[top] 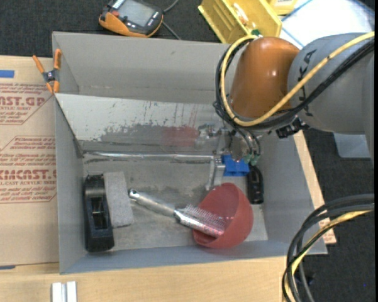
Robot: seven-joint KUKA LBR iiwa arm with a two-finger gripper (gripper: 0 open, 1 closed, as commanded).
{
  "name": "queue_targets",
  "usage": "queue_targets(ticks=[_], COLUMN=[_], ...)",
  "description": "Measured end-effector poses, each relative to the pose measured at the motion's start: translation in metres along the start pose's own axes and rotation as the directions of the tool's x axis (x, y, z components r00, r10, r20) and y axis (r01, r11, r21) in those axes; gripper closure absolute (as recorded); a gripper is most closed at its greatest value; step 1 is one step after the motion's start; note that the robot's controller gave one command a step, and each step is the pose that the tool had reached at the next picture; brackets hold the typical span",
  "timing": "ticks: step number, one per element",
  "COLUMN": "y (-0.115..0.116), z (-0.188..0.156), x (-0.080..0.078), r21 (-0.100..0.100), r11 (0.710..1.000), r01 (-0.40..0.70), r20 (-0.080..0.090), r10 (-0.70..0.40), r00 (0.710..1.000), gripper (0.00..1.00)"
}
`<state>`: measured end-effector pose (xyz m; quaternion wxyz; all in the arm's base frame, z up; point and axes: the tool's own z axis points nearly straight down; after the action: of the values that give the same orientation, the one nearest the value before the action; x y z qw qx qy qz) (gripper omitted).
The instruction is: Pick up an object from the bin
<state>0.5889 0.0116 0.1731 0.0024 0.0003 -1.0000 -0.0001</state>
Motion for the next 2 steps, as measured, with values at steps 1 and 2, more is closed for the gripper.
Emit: queue_targets(ticks=[1, 2], y=[0.0, 0.08], z=[-0.005, 0.107], x=[-0.001, 0.054], r21=[0.0, -0.003], r11=[1.0, 1.0], r01=[0.0, 0.013], r20=[0.007, -0.003], r10=[0.0, -0.013], r00=[1.0, 1.0], gripper=[0.0, 0.0])
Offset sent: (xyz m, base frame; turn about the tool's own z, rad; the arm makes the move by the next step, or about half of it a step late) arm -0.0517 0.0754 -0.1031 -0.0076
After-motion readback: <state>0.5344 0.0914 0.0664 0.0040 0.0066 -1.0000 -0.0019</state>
